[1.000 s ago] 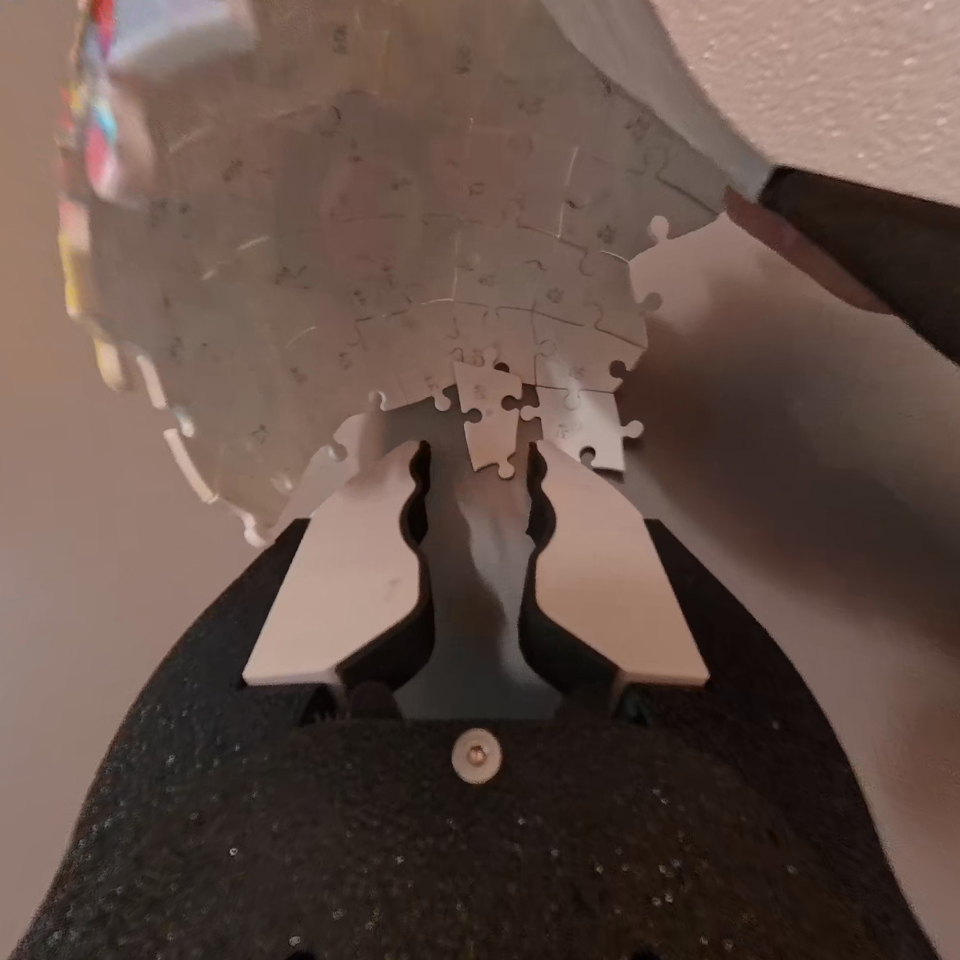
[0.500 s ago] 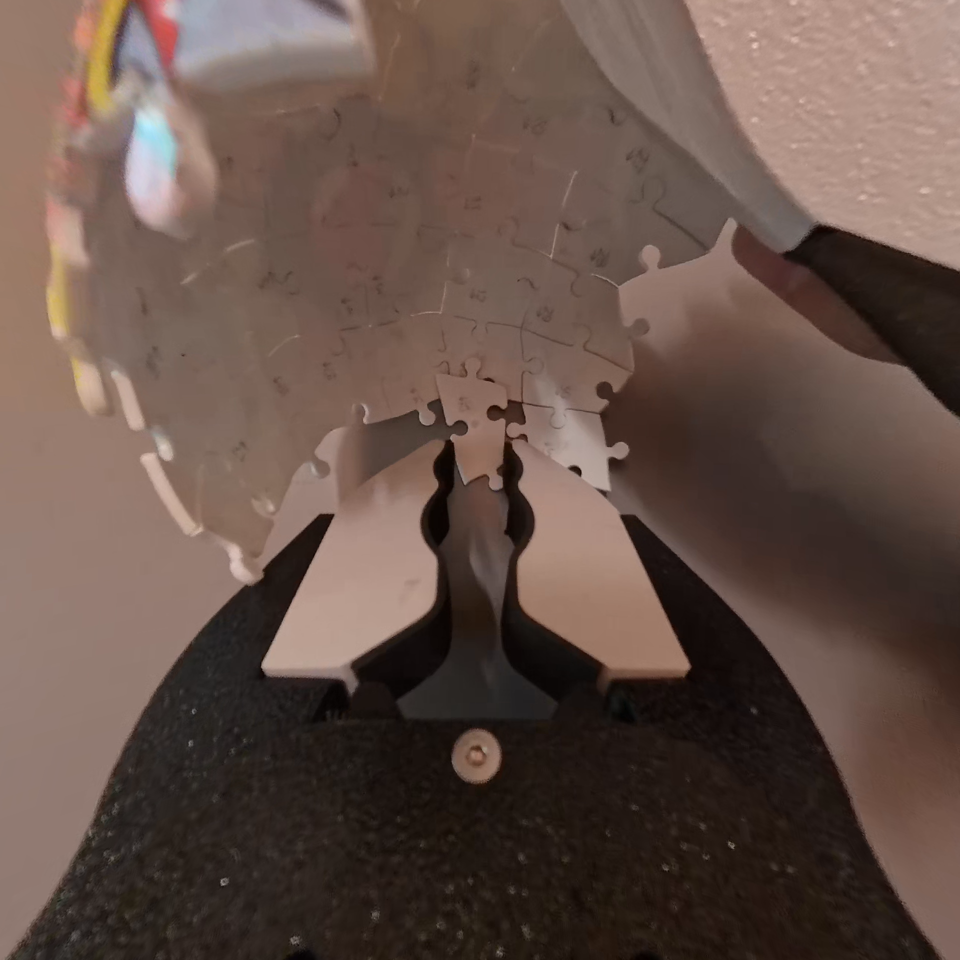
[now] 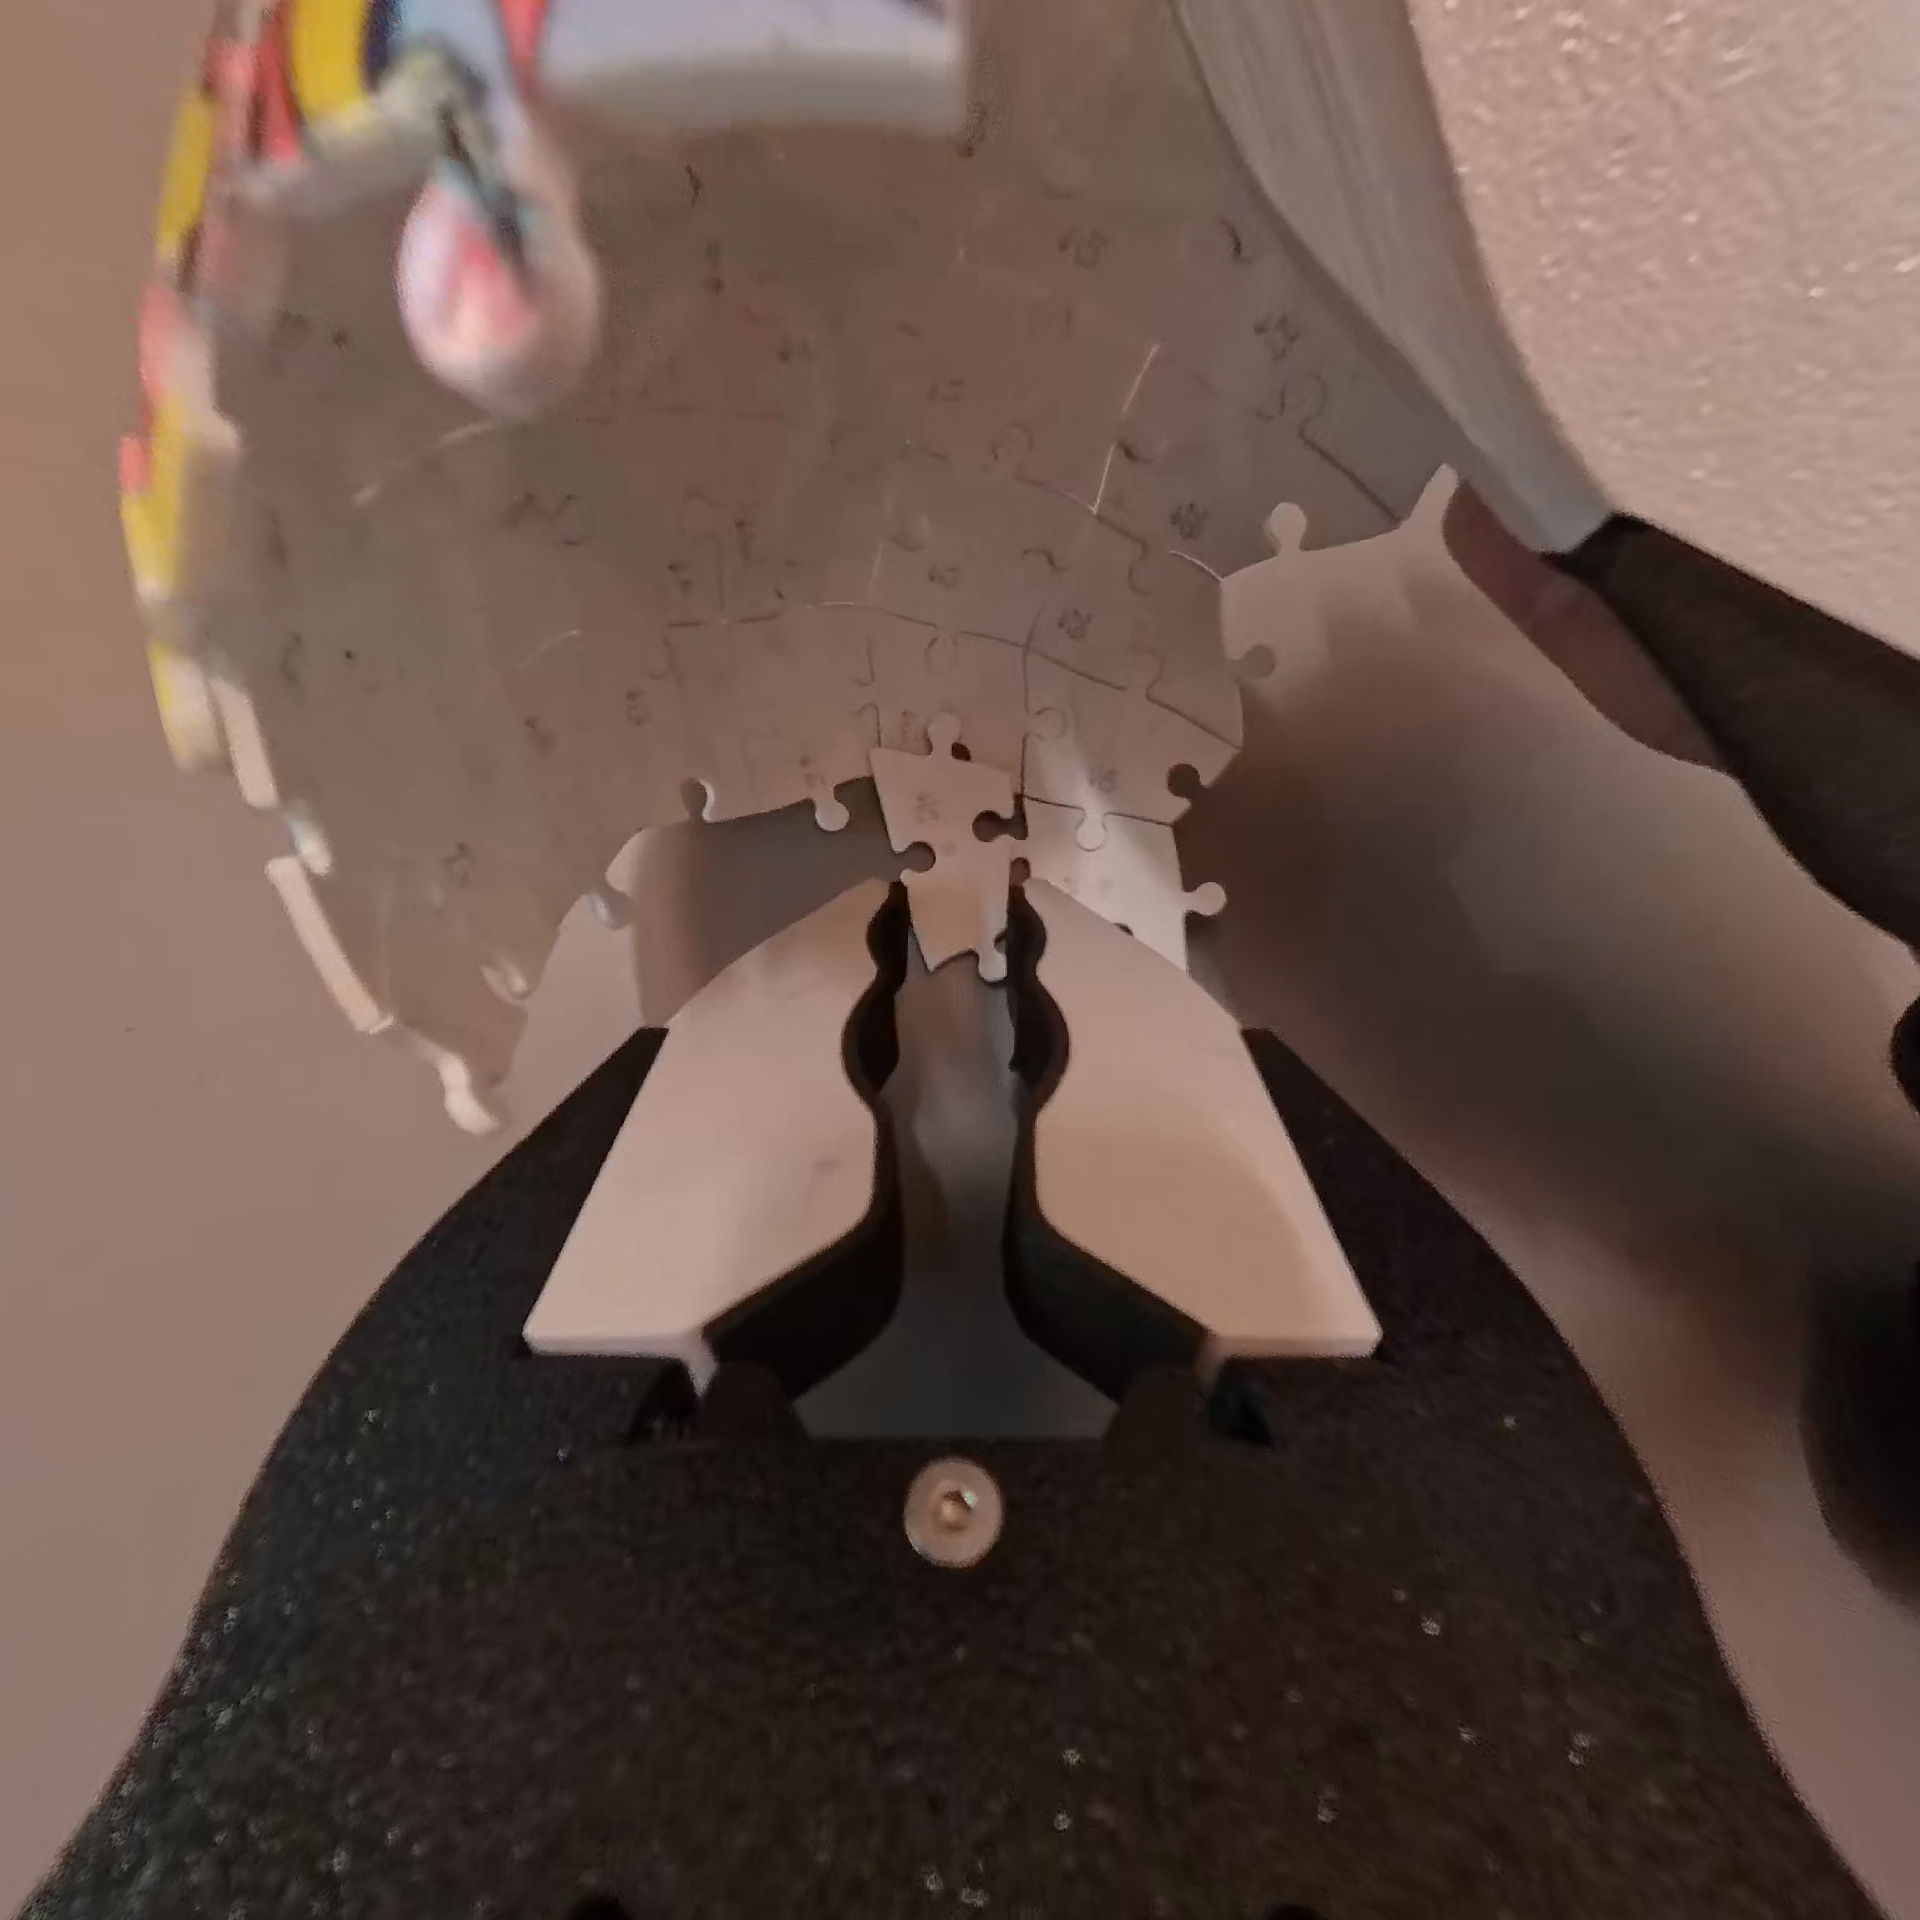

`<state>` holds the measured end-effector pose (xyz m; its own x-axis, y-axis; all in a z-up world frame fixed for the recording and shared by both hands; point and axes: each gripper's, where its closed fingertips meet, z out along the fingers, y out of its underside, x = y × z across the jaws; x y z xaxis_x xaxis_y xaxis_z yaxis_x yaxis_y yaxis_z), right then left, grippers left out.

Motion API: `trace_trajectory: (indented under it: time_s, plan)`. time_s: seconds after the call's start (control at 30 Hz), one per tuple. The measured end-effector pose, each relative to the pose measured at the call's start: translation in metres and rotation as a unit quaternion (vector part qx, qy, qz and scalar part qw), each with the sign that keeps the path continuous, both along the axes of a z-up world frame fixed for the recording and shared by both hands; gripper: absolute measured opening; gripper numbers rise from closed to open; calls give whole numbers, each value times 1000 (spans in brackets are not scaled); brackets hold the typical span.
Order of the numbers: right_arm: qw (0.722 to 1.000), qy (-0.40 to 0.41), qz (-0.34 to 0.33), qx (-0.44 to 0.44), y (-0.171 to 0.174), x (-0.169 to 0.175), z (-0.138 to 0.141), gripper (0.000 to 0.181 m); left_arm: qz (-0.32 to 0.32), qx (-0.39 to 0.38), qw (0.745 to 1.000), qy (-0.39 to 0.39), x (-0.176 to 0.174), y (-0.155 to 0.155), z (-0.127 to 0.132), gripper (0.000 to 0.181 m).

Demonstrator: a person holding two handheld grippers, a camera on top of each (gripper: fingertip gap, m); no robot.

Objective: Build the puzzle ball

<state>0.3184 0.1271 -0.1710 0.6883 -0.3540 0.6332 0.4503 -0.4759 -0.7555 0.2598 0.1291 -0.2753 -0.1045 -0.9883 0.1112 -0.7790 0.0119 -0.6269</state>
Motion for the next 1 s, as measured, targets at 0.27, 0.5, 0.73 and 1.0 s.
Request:
trace_trajectory:
  time_s: [0.27,0.5,0.73,1.0]
  plan:
    - [1000,0,0,0,0,0,0,3,-12,17,1000,5,-3,0,0,17]
    - [1000,-1,0,-1,0,0,0,3,-30,31,999,8,-3,0,-1,17]
    - [1000,-1,0,-1,0,0,0,3,-46,34,998,17,-5,0,-1,18]
    - [1000,-1,0,-1,0,0,0,3,-51,35,998,12,-4,0,-1,20]
